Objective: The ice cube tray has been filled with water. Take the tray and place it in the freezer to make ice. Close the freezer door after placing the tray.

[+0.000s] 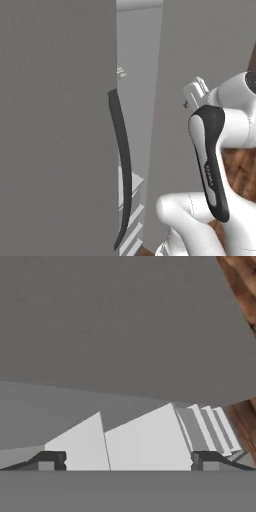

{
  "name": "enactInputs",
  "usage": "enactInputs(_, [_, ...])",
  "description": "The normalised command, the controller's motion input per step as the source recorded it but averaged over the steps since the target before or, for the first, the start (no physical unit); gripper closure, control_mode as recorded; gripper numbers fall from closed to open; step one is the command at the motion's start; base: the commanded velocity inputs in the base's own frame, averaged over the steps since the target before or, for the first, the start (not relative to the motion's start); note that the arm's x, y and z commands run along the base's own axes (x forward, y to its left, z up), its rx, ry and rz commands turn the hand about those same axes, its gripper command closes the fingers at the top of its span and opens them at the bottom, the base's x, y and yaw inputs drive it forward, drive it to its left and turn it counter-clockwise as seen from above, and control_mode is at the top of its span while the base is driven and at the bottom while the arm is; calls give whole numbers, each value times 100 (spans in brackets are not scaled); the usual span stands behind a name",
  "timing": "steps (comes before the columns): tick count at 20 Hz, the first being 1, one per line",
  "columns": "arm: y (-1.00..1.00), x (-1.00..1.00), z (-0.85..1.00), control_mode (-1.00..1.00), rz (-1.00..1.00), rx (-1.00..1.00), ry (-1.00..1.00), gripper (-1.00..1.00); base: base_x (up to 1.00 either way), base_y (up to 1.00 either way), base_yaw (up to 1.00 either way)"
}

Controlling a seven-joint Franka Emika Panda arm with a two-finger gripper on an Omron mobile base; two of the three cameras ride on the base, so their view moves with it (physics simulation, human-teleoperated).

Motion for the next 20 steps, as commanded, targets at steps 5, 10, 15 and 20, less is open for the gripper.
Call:
enactInputs(5, [0,0,0,100,0,0,0,-100,-61,-10,-1])
enactInputs(10, [0,0,0,100,0,0,0,-100,-60,-4,0])
enactInputs(15, [0,0,0,100,0,0,0,-100,-33,0,8])
enactInputs(20, [0,0,0,100,0,0,0,-100,-2,-6,19])
